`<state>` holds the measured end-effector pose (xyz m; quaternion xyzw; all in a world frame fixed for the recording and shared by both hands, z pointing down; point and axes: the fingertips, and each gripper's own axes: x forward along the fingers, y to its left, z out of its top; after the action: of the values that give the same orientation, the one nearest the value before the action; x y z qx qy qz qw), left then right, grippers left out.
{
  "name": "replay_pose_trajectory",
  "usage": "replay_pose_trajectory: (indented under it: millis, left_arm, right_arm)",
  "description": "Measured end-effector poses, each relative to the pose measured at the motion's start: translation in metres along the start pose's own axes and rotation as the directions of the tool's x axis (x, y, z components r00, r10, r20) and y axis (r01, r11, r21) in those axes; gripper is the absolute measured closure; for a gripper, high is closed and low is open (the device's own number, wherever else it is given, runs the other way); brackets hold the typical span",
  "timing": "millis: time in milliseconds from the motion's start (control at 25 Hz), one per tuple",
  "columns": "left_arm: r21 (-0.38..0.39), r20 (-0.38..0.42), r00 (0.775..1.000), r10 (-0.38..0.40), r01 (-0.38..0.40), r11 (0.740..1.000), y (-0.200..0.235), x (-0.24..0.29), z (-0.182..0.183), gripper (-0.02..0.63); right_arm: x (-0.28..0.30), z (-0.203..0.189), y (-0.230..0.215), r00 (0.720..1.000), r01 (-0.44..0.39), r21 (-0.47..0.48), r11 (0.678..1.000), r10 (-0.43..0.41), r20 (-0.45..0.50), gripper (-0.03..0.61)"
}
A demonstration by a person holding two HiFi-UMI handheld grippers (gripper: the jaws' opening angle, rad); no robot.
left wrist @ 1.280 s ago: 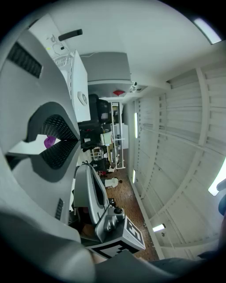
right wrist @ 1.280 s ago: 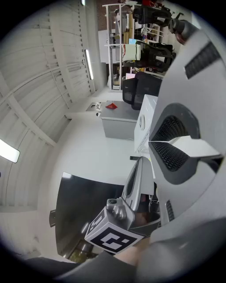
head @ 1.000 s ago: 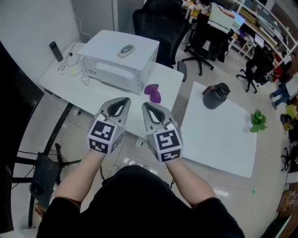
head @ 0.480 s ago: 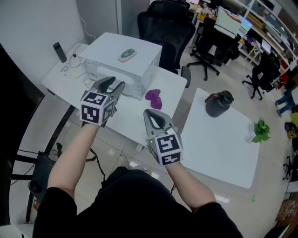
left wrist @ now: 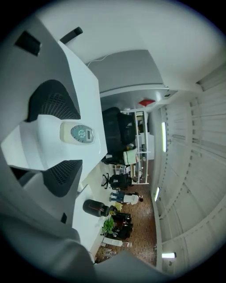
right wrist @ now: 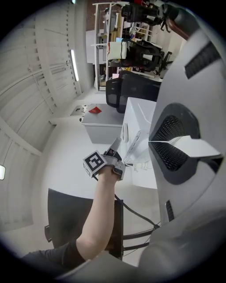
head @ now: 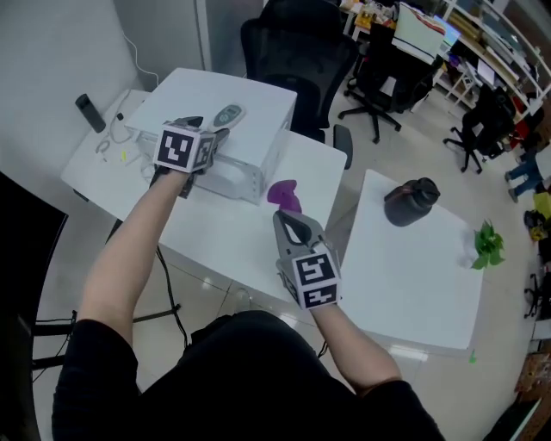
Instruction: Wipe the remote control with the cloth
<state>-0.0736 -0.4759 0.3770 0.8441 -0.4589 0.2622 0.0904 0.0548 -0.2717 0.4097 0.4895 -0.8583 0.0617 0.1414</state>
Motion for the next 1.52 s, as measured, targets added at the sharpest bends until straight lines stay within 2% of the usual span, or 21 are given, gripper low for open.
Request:
replay_pose_trajectory:
  millis: [200, 400, 520, 600, 680, 880, 960, 1000, 1120, 1360, 1440, 1520]
  left_arm:
    - [-0.018, -0.091, 0.993, -0.074, 0.072, 0.997, 0.015, 0.049, -0.002, 0.336]
    - [-0.021, -0.173, 0.976, -0.131, 0.129, 0.991, 0.013, 0.071, -0.013, 0.337]
    - [-0.038, -0.182, 0.972, -0.15, 0.146, 0.989, 0.012, 0.074, -0.016, 0.339]
    - [-0.04, -0.177, 0.972, -0.155, 0.151, 0.988, 0.011, 0.074, -0.015, 0.373]
    - [-0.036, -0.174, 0.973, -0.152, 0.148, 0.988, 0.011, 0.075, -0.015, 0.374]
    - [-0.051, -0.126, 0.982, -0.144, 0.138, 0.989, 0.01, 0.066, -0.011, 0.371]
    - [-0.048, -0.092, 0.985, -0.143, 0.139, 0.989, 0.007, 0.056, -0.008, 0.371]
    - [-0.043, -0.071, 0.987, -0.145, 0.142, 0.989, 0.004, 0.049, -0.007, 0.371]
    - [-0.032, 0.002, 0.986, -0.166, 0.166, 0.986, -0.007, 0.027, -0.004, 0.371]
    - [-0.039, 0.095, 0.987, -0.131, 0.135, 0.99, -0.024, -0.029, -0.026, 0.371]
    - [-0.041, 0.114, 0.987, -0.115, 0.12, 0.992, -0.03, -0.046, -0.037, 0.371]
    - [-0.03, 0.124, 0.987, -0.102, 0.107, 0.994, -0.039, -0.06, -0.048, 0.371]
  right_arm:
    - [0.03, -0.007, -0.021, 0.999, 0.03, 0.034, 0.999, -0.029, -0.019, 0.557]
    - [0.05, -0.009, -0.034, 0.999, 0.04, 0.049, 0.998, -0.039, -0.032, 0.557]
    - [0.059, -0.013, -0.044, 0.998, 0.049, 0.05, 0.998, -0.047, -0.04, 0.557]
    - [0.065, -0.018, -0.053, 0.997, 0.061, 0.052, 0.997, -0.058, -0.054, 0.557]
    - [0.071, -0.029, -0.065, 0.994, 0.078, 0.055, 0.995, -0.074, -0.081, 0.556]
    - [0.093, -0.078, -0.099, 0.971, 0.129, 0.048, 0.99, -0.116, -0.207, 0.535]
    - [0.105, -0.106, -0.108, 0.955, 0.128, 0.049, 0.991, -0.11, -0.274, 0.479]
    - [0.112, -0.121, -0.11, 0.946, 0.12, 0.049, 0.991, -0.1, -0.31, 0.43]
    - [0.135, -0.162, -0.114, 0.908, 0.101, 0.013, 0.995, -0.086, -0.411, 0.335]
    - [0.179, -0.223, -0.13, 0.843, 0.102, -0.033, 0.994, -0.104, -0.528, 0.334]
    - [0.187, -0.226, -0.137, 0.829, 0.115, -0.048, 0.992, -0.122, -0.546, 0.333]
    - [0.19, -0.233, -0.138, 0.823, 0.119, -0.019, 0.993, -0.11, -0.558, 0.332]
